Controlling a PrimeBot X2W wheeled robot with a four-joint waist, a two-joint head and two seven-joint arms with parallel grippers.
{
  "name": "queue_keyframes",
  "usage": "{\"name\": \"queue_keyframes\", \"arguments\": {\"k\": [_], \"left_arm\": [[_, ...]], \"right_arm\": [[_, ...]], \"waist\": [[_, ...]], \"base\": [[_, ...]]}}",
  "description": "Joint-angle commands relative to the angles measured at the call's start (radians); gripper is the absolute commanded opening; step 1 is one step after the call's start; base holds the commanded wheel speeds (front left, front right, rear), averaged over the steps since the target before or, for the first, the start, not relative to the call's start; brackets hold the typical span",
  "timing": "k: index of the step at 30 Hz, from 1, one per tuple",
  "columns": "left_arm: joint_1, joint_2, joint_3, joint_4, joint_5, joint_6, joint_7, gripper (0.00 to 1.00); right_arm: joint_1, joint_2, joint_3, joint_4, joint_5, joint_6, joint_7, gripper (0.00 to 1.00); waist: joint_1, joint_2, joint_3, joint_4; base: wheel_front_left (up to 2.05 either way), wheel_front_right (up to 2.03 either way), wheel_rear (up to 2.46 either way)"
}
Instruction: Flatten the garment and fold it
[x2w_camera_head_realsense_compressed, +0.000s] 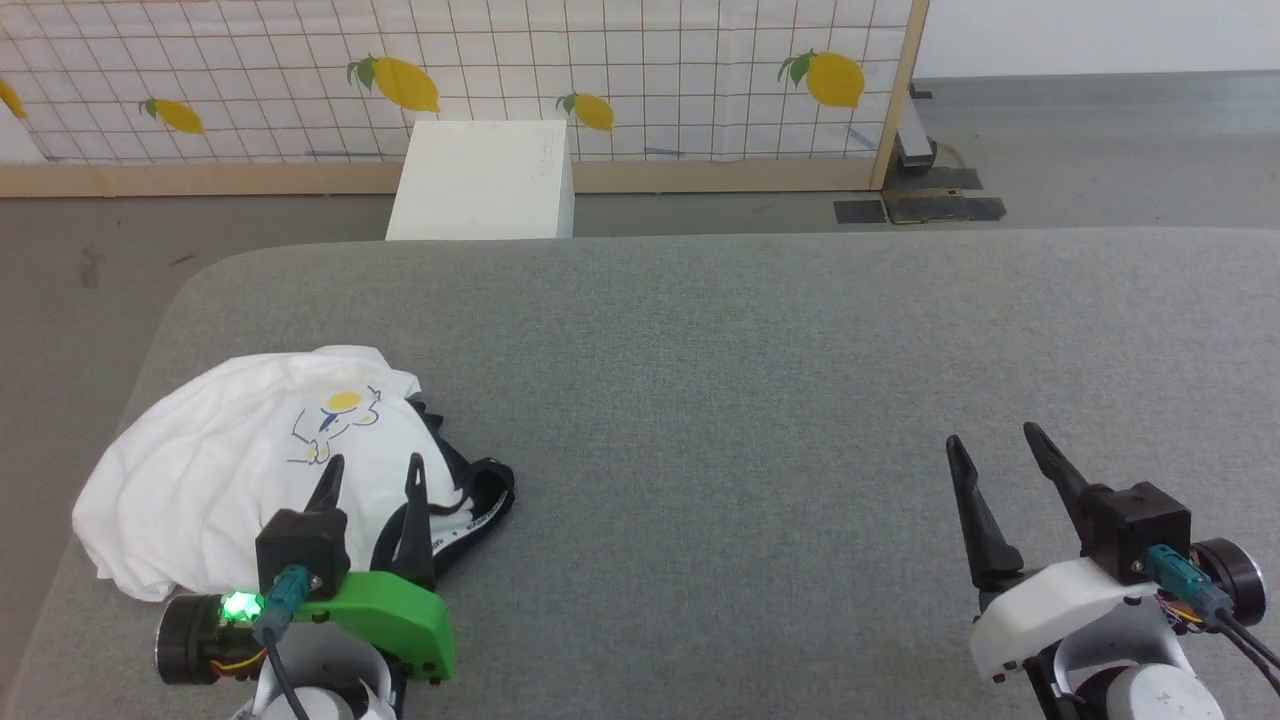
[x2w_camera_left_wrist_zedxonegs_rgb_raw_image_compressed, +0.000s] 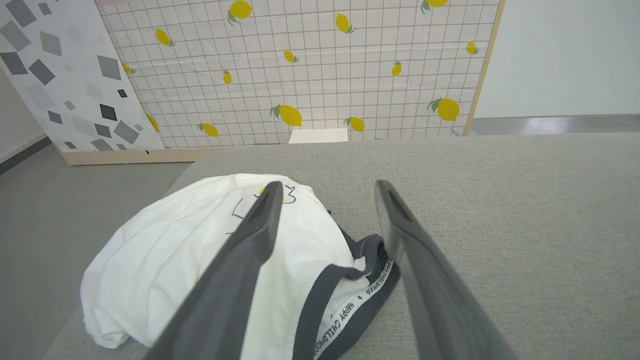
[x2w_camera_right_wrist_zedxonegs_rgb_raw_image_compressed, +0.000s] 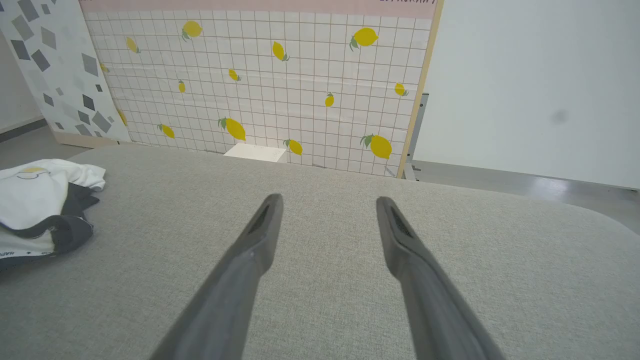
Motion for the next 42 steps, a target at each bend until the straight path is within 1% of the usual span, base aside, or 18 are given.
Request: {"name": "queue_keyframes", "arguments": {"k": [1, 12, 21, 31, 42], "left_arm": [[0.003, 0.000, -0.004, 0.005, -0.006, 0.006, -0.011, 1.00], [0.007, -0.001, -0.016, 0.017, -0.022, 0.017, -0.033, 1.00], [0.012, -0.001, -0.015, 0.023, -0.034, 0.026, -0.052, 1.00], [0.029, -0.001, -0.010, 0.028, -0.048, 0.037, -0.072, 1.00], [0.041, -0.002, -0.007, 0.033, -0.061, 0.045, -0.095, 1.00]], "right_arm": [[0.010, 0.000, -0.003, 0.007, 0.012, 0.000, -0.011, 1.00], [0.025, 0.000, -0.010, 0.021, 0.036, 0.000, -0.033, 1.00], [0.033, 0.000, -0.005, 0.031, 0.057, 0.000, -0.052, 1.00], [0.044, 0.000, 0.004, 0.043, 0.079, 0.000, -0.072, 1.00], [0.058, 0.000, 0.011, 0.057, 0.107, -0.001, -0.095, 1.00]], "waist": [[0.0000, -0.0001, 0.000, -0.001], [0.0000, -0.0001, -0.003, 0.002], [0.0000, -0.0001, -0.005, 0.025], [0.0000, -0.0001, -0.009, 0.074], [0.0000, -0.0001, -0.008, 0.151]], "base": [[0.00, 0.00, 0.00], [0.00, 0.00, 0.00], [0.00, 0.00, 0.00], [0.00, 0.00, 0.00], [0.00, 0.00, 0.00]]}}
